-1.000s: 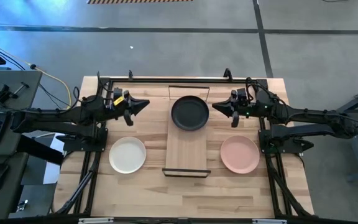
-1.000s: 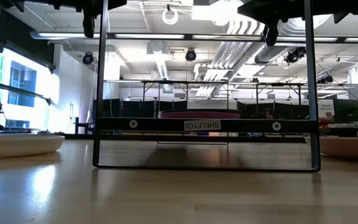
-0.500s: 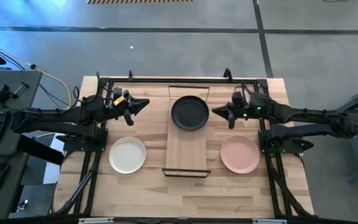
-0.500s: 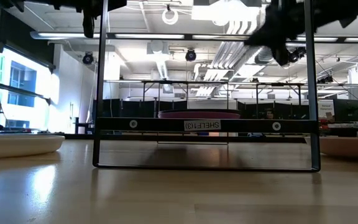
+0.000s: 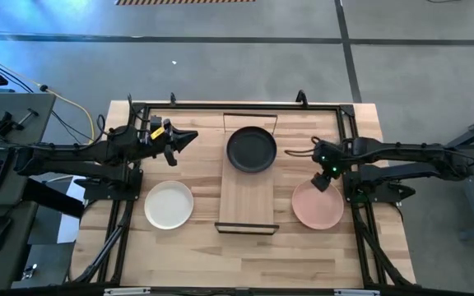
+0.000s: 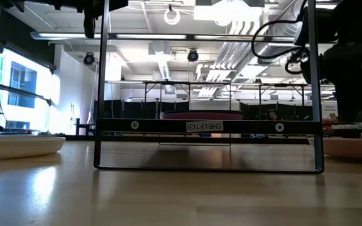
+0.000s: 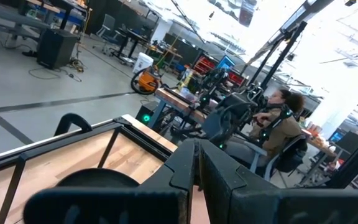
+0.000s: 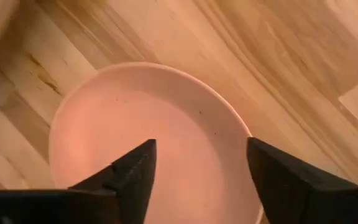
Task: Place and stack plates onto a shelf
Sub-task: Put the light pink plate on the shelf
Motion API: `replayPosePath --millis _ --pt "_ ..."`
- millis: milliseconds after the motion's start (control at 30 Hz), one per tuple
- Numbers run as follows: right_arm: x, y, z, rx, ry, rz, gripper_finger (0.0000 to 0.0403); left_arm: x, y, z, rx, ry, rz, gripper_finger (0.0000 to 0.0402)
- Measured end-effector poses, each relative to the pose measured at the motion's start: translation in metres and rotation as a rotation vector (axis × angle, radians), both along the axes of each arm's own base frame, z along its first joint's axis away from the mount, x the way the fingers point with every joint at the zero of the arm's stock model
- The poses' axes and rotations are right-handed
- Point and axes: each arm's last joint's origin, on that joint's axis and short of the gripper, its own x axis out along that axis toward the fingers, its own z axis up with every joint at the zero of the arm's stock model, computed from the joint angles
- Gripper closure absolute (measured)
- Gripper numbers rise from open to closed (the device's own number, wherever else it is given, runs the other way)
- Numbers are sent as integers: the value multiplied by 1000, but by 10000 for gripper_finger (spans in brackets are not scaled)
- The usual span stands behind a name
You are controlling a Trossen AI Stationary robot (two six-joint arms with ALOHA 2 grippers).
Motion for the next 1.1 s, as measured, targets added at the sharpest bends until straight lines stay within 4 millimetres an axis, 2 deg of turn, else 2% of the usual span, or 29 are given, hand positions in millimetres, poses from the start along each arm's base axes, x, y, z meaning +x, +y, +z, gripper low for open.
replayPosePath --millis 133,333,533,800,1100 --pt "3 0 -10 14 24 25 151 0 0 0 0 0 1 384" --pt "3 -1 -33 5 145 7 157 0 0 0 -1 0 1 384" --pt "12 -4 -27 -21 86 4 168 0 0 0 -1 -1 1 384" --pt "10 -5 -28 -60 125 12 184 0 0 0 -1 -1 1 384" --pt "5 -3 -48 -2 213 13 202 0 0 0 -1 -1 1 384"
